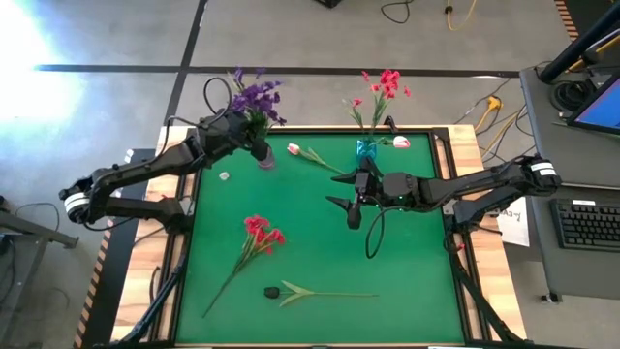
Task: Sort flowers into vase by color
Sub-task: Put the violet flowers into the violet vase
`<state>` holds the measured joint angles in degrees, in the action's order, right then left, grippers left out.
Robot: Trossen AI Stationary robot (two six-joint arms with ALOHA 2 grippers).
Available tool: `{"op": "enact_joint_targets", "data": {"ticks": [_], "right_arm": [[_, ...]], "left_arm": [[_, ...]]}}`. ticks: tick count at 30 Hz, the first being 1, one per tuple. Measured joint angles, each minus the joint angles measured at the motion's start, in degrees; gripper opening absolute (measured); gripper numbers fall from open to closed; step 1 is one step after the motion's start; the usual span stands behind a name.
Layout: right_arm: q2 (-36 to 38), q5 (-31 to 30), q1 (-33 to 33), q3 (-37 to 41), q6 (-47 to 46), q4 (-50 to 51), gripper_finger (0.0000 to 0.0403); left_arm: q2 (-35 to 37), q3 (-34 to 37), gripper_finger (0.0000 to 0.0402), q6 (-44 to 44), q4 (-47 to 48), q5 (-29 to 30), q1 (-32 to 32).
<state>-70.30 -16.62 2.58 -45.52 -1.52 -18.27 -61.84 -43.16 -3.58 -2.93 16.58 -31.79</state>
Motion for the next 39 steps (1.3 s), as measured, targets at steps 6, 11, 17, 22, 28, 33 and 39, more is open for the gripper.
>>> {"op": "enact_joint_targets", "data": {"ticks": [6,11,17,22,28,33,39], "right_arm": [[0.00,0.00,-0.01,0.00,0.00,0.08,0.0258],[0.00,0.00,-0.01,0.00,0.00,0.08,0.0260],[0.00,0.00,-0.01,0.00,0.00,0.08,0.0260],[0.00,0.00,-0.01,0.00,-0.41,0.08,0.0260],[0.00,-0.02,0.00,0.00,-0.42,0.09,0.0260],[0.00,0.00,-0.01,0.00,-0.42,0.10,0.0260],[0.00,0.00,0.00,0.00,-0.42,0.09,0.0260]], "left_arm": [[0.00,2.02,0.0002,-0.08,-1.66,0.00,0.00],[0.00,3.49,0.0002,0.80,-2.61,0.00,0.02],[0.00,3.67,0.0002,1.73,-2.63,-0.02,0.02],[0.00,4.22,0.0002,1.65,-2.67,0.00,0.01],[0.00,6.00,0.0002,0.86,-3.89,-0.02,0.02],[-0.02,8.16,0.0002,0.67,-7.20,-0.02,0.02],[-0.02,9.21,0.0002,0.66,-7.64,-0.02,0.02]]}}
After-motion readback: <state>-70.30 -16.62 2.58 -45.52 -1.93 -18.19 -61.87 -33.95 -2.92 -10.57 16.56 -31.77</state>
